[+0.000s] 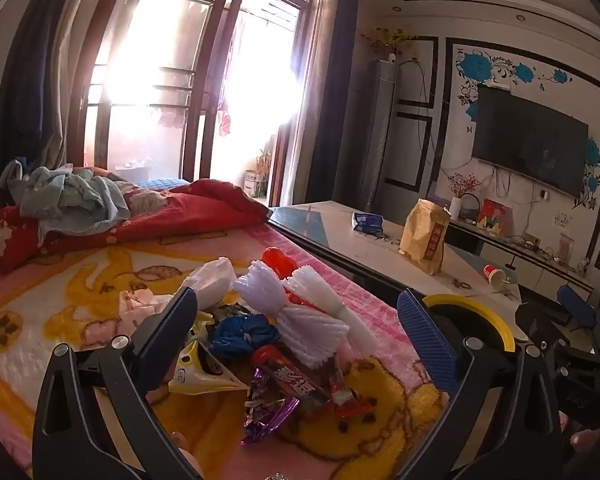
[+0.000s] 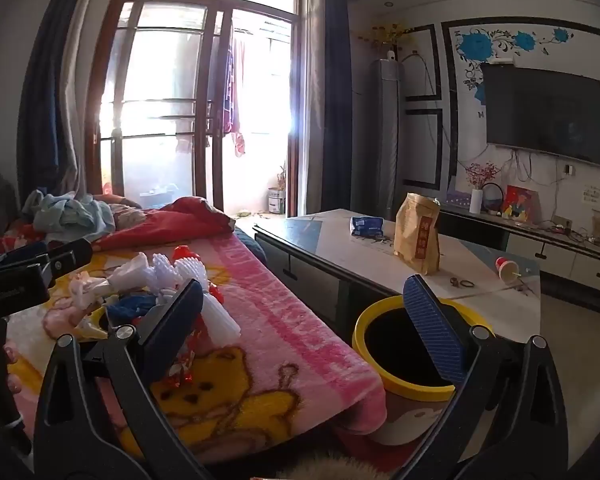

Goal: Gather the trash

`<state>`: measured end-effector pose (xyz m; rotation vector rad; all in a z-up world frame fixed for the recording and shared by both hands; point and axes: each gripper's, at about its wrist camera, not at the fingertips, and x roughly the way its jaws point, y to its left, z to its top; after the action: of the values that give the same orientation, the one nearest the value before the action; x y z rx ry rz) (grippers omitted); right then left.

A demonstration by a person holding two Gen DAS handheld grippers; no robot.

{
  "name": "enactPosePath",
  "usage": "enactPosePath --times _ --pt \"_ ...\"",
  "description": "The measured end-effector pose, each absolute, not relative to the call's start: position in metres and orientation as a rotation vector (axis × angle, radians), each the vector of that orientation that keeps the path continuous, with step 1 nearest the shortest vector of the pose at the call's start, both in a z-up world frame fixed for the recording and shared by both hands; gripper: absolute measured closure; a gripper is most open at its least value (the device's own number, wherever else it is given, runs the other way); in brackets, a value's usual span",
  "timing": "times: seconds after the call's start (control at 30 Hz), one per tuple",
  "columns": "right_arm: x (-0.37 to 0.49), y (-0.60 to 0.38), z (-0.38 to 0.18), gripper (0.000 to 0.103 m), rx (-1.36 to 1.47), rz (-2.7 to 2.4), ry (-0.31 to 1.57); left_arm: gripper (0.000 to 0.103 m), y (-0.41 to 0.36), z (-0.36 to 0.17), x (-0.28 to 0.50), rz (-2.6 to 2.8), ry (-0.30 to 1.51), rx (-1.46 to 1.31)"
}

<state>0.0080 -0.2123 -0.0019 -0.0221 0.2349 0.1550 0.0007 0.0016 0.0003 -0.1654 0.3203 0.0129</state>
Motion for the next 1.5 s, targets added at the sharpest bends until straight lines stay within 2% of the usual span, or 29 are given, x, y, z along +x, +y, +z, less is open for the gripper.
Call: enactPosePath --times 1.5 --pt "0.007 -0.212 -0.002 0.011 -0.007 0.140 0.235 0.006 -0.008 0.003 -0.010 -0.014 0.303 -0.129"
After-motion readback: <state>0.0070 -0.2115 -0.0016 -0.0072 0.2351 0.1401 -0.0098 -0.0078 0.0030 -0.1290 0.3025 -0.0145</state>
